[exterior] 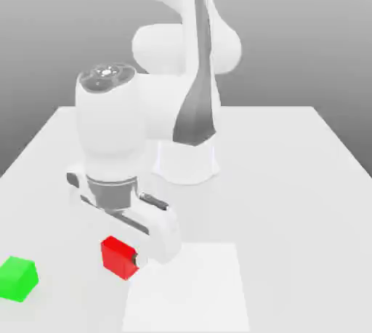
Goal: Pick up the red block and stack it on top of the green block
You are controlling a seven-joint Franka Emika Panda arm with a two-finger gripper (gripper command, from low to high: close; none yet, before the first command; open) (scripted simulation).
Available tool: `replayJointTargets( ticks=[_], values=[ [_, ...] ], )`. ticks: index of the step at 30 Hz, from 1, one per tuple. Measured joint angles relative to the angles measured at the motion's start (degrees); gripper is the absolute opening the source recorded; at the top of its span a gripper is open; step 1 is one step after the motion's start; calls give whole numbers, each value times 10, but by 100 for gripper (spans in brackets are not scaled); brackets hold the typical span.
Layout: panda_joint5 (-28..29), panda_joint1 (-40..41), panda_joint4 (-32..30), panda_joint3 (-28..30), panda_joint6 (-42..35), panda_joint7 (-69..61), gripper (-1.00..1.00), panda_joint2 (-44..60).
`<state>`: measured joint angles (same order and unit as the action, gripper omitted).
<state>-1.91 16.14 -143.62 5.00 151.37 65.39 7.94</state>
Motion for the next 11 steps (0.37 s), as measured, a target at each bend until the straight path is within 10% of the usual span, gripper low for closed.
replayJointTargets(
  ticks=[7,8,11],
  values=[
    [-49,95,71,48,23,-70,-100,95],
    [-54,100,73,45,34,-75,100,109],
    [-54,100,73,45,34,-75,100,109]
  ],
)
